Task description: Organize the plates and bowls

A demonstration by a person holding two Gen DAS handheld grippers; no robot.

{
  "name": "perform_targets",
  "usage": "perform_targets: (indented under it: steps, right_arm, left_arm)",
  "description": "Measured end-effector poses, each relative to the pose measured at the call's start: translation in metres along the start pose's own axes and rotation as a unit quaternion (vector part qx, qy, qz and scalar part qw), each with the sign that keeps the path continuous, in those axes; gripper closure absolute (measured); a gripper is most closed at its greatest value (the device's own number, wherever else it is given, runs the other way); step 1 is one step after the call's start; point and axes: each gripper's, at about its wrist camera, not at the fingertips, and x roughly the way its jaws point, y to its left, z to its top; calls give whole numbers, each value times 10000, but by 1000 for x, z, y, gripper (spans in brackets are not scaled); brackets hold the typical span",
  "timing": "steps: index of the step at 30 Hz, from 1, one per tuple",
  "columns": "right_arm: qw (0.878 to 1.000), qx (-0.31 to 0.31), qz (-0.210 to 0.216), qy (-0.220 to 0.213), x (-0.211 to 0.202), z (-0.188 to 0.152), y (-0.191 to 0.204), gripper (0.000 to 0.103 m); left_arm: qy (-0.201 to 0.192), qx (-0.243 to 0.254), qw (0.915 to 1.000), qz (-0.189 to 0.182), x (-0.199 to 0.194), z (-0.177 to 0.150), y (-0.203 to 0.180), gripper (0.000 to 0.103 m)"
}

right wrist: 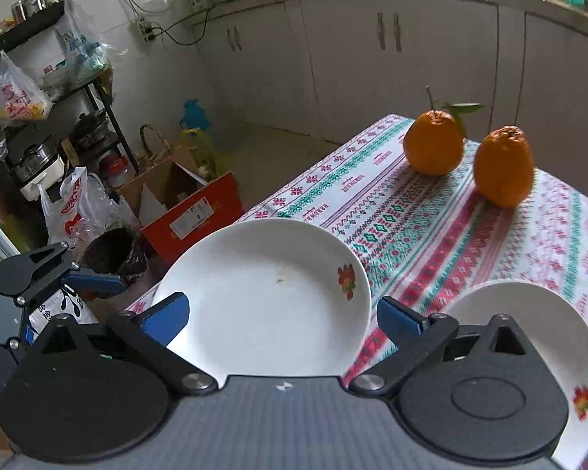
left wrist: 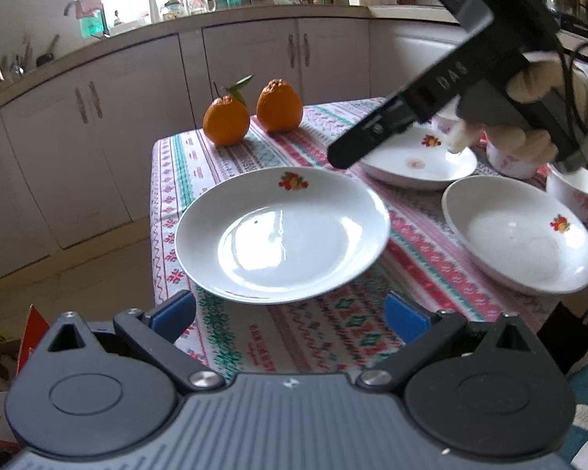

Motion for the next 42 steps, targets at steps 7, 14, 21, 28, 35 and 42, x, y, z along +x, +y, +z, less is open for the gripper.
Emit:
perform_targets:
  steps: [7, 14, 21, 28, 35, 42]
  right_arm:
    - [9993, -37, -230, -299, -51, -42, 15, 0]
    - [9958, -122, -687, -586, -99, -99, 32, 0]
    - [9929, 53, -1001, -644, -127, -149, 43, 0]
    - [9855, 118, -1586, -599, -140, -184, 50, 0]
    - [9830, 428, -1730, -431, -143, -209, 45, 0]
    - [9825, 607, -1751, -189, -140, -222, 38, 0]
  left_arm:
    - [-312, -348, 9985, 276, -24, 1, -32, 1]
    - [-482, -627, 9945, 681, -37, 2, -63, 1]
    - [-586, -613, 9944, 636, -35, 6, -92, 1]
    - [-590, -559, 9961, 340, -29, 9, -111, 1]
    - [-468, -408, 9980, 111, -15, 19, -122, 1]
    - [-402, -334, 9986, -11, -8, 25, -125, 1]
